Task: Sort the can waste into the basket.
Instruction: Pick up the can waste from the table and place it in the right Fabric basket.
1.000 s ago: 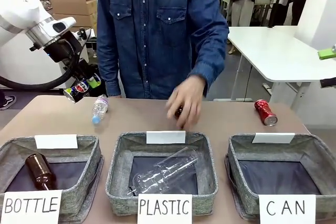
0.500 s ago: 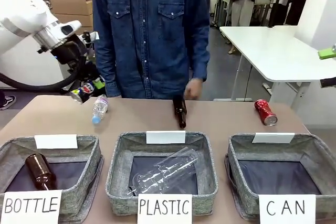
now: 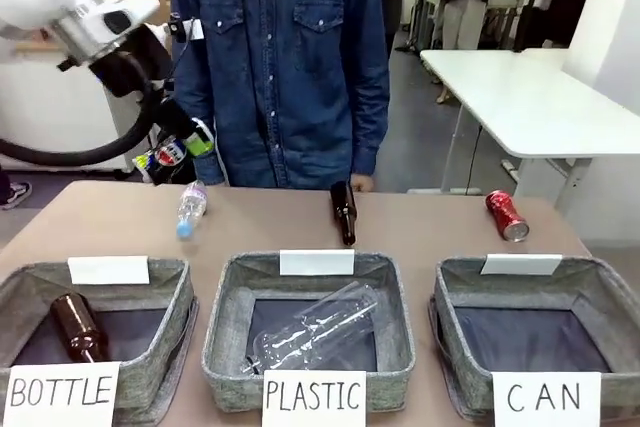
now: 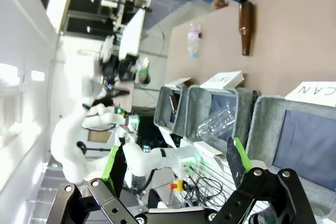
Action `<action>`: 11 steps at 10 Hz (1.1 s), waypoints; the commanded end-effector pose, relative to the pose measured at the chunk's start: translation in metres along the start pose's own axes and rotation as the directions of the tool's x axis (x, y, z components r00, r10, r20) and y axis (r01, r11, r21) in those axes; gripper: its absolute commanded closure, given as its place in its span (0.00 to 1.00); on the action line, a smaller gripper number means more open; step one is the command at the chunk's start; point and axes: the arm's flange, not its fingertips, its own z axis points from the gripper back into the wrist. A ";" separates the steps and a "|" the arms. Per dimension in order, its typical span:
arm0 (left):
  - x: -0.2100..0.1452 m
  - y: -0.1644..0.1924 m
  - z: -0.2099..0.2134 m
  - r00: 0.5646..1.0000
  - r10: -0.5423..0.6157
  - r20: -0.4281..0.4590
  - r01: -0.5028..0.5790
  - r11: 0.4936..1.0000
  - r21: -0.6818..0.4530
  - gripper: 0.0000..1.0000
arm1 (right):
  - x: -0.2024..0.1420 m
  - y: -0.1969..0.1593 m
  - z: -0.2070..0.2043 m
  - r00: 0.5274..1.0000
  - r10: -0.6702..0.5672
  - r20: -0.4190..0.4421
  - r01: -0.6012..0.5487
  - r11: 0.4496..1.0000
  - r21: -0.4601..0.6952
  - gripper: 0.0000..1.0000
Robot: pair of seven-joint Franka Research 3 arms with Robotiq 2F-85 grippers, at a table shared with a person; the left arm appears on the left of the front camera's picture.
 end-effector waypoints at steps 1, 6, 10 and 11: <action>-0.035 -0.117 0.019 0.919 -0.373 0.130 0.367 0.928 0.068 0.56 | 0.014 -0.014 0.013 0.997 -0.068 0.027 0.069 0.998 -0.010 0.00; 0.105 -0.208 -0.069 0.714 -0.640 0.283 0.610 0.767 0.196 0.56 | 0.000 0.000 0.000 1.000 0.000 0.000 0.000 1.000 0.000 0.00; 0.263 -0.249 -0.199 0.732 -0.664 0.157 0.671 0.742 0.010 0.56 | 0.000 0.000 0.000 1.000 0.000 0.000 0.000 1.000 0.000 0.00; 0.267 -0.260 -0.227 0.738 -0.656 0.158 0.670 0.739 -0.065 0.56 | 0.000 0.000 0.000 1.000 0.000 0.000 0.000 1.000 0.000 0.00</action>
